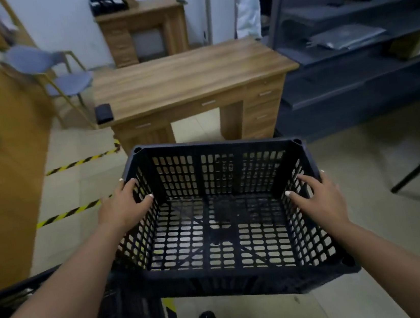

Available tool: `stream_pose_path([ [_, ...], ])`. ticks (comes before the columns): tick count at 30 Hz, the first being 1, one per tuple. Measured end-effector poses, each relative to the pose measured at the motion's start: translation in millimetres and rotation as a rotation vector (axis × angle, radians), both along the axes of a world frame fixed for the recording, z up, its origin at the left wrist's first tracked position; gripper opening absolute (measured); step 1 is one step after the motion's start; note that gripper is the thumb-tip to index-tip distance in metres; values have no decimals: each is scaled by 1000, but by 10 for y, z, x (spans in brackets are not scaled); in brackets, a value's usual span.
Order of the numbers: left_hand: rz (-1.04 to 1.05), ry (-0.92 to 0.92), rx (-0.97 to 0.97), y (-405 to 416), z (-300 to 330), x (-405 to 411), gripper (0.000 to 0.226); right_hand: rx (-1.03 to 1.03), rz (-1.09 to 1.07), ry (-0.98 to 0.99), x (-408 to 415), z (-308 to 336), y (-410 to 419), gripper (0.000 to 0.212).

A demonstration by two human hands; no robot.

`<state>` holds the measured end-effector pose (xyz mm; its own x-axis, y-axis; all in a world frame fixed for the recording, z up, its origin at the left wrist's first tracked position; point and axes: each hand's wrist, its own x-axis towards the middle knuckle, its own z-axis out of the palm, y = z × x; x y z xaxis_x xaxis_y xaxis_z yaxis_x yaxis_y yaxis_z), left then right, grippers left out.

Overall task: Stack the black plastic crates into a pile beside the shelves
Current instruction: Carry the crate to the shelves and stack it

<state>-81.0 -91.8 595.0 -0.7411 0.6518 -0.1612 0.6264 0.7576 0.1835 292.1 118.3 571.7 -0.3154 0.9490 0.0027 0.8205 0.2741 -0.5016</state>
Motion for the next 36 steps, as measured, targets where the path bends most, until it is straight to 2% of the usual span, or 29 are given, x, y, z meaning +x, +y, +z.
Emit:
stream_pose_path([
  [7, 132, -21, 5, -1169, 451, -211, 75, 3, 210, 33, -640, 439, -473, 57],
  [17, 331, 25, 68, -2853, 513, -700, 72, -35, 424, 73, -1774, 509, -1609, 52],
  [27, 319, -68, -1, -4241, 129, -1552, 73, -31, 411, 47, -2715, 246, -2921, 47],
  [31, 336, -113, 19, -4565, 28, -1876, 74, -15, 407, 29, -3028, 137, -3187, 45],
  [36, 336, -82, 50, -4774, -44, -2199, 68, -19, 406, 35, -3401, -2, -3375, 38],
])
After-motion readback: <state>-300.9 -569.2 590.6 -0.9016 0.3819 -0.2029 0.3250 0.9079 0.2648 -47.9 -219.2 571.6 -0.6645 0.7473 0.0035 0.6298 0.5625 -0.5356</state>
